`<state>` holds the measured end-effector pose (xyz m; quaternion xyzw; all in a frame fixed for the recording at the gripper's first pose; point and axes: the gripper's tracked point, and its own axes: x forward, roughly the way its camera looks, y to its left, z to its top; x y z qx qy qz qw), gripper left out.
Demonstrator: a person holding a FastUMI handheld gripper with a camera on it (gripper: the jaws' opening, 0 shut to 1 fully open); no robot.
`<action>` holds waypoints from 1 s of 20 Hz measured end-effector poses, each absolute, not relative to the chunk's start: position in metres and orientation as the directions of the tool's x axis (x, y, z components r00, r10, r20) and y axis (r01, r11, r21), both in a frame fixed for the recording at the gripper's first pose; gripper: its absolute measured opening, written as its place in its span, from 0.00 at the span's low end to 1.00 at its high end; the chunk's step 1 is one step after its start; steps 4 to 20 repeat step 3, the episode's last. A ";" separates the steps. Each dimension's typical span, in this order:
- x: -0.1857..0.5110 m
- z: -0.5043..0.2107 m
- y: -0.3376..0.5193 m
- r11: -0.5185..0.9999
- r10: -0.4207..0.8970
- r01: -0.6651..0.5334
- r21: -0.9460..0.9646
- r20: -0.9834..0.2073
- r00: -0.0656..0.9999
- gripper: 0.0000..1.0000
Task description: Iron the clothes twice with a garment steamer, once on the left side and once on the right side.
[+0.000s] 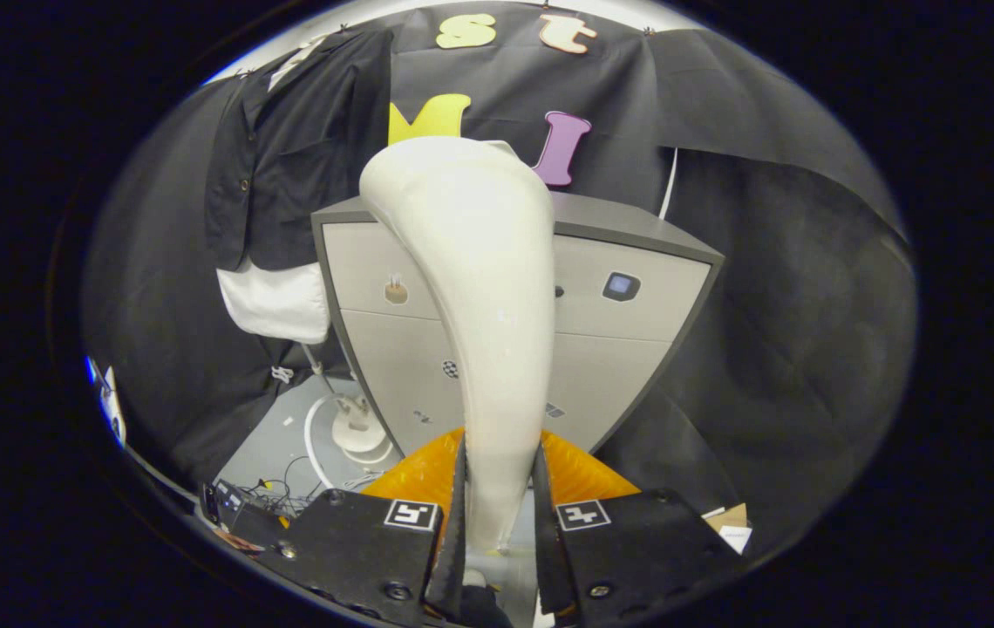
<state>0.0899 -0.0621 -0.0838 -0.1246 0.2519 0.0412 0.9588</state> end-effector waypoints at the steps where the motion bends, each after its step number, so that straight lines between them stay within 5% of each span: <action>1: 0.090 -0.084 -0.057 0.961 0.028 -0.158 -0.226 -0.491 0.871 0.36; 20: 0.090 -0.082 -0.048 0.953 0.039 -0.178 -0.245 -0.484 0.874 0.36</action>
